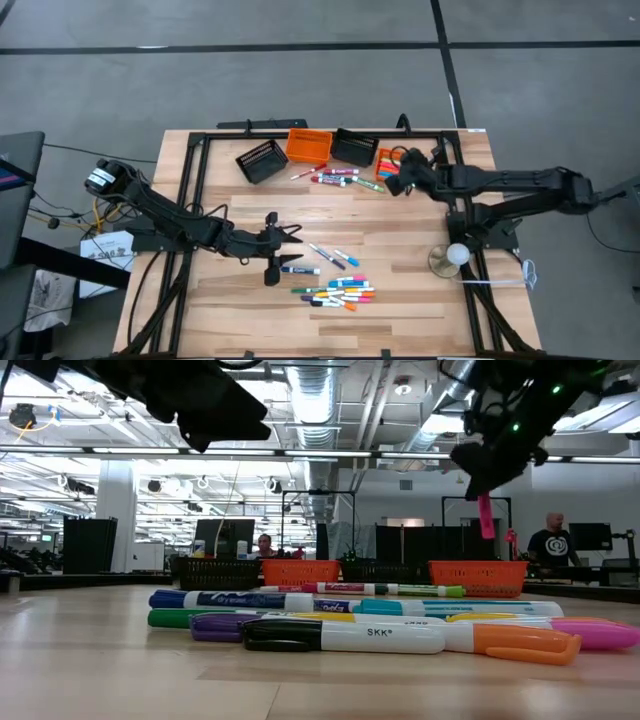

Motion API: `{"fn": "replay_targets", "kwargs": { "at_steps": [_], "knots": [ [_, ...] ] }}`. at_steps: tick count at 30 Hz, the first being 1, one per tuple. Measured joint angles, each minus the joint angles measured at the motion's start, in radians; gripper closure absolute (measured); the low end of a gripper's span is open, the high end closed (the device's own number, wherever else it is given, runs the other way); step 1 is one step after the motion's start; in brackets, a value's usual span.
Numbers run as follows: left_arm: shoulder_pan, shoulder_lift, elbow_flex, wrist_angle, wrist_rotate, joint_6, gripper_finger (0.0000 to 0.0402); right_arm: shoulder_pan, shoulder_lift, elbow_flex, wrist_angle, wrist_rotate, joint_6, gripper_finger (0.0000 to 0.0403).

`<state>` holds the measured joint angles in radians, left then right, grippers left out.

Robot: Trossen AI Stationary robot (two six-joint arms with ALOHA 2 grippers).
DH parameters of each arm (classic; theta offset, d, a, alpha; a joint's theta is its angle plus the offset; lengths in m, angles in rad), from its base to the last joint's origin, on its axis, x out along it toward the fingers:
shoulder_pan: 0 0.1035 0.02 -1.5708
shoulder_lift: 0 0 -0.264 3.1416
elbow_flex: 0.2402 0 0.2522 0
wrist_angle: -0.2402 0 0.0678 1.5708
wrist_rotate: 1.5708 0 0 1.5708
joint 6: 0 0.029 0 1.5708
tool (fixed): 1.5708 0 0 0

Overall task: Pick & Place Markers
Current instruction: Put the large pink highlighter into the right orange bin, then put the large blue marker into the left black bin

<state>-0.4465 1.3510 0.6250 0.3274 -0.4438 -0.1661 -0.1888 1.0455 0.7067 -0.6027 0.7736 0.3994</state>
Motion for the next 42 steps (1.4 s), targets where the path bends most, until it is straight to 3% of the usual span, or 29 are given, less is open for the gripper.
{"fn": "replay_targets", "kwargs": {
  "at_steps": [9,20,36,42],
  "knots": [
    [0.0,0.0,0.0,0.01,0.003,0.0,0.0224,-0.148,0.141,0.0,0.011,-0.03,-0.015,0.035],
    [0.0,0.0,0.0,0.013,0.002,0.0,0.0224,-0.174,0.285,0.0,0.028,-0.056,0.016,0.0342],
    [0.0,0.0,0.0,0.014,0.003,0.0,0.0224,-0.201,0.296,0.0,0.028,-0.095,0.012,0.0196],
    [0.0,0.0,0.0,0.014,0.003,0.0,0.0224,-0.199,0.296,0.0,0.03,-0.094,0.011,0.0169]
  ]
}}
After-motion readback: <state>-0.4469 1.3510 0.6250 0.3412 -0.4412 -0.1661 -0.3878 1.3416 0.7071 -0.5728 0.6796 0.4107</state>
